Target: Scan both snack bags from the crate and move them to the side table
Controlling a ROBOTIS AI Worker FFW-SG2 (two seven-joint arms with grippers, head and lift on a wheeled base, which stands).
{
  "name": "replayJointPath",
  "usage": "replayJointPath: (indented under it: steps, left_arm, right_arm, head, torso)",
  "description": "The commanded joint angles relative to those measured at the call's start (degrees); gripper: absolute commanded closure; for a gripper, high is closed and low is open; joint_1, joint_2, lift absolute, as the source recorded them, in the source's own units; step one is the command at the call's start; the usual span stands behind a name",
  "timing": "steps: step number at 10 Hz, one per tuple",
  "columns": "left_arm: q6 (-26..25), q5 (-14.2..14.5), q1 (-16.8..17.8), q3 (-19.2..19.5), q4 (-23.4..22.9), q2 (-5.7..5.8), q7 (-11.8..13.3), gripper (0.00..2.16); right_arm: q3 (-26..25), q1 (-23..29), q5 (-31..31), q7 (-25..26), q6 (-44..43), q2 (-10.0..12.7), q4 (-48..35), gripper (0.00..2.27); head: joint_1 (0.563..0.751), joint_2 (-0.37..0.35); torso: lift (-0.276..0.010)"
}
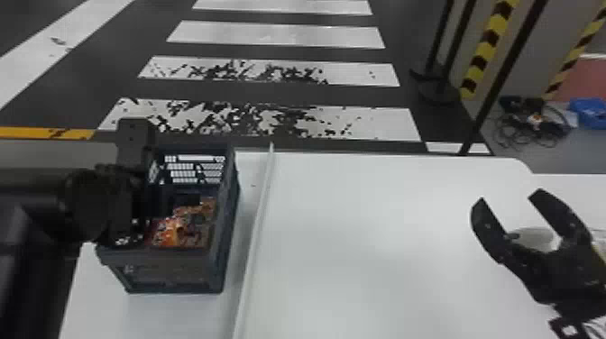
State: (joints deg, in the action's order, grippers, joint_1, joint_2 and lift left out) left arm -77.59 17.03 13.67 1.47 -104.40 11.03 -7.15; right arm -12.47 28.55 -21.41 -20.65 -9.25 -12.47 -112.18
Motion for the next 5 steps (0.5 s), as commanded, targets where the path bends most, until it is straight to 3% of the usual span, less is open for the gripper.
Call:
replayJointPath:
  steps: [1, 3, 5]
  left_arm:
    - [-1.3, -2.7, 1.1, 0.1, 3.3, -2.06, 0.7, 0.44]
    - [-1.1, -3.9, 1.4, 0.3, 5.2, -3.03, 1.4, 0.44]
    - [-0.2, -4.2, 2.1, 0.5, 6.7, -3.29, 2.0, 0.44]
  right_arm:
    - [-0.1, -0.1, 0.0, 0.0, -0.5, -0.2, 0.4, 0.08]
    - [-0.3, 0.0, -0.4, 0.0, -2.0, -0.4, 0.9, 0.08]
    - [-0.3, 0.0, -0.4, -0.2, -3.1, -0.4, 1.4, 0.08]
  head:
    - [0.695, -0.022]
    - [0.695, -0.031]
    - [0.695, -0.041]
  torso:
    - [-0.095]
    - [-0.095]
    - [-0.095]
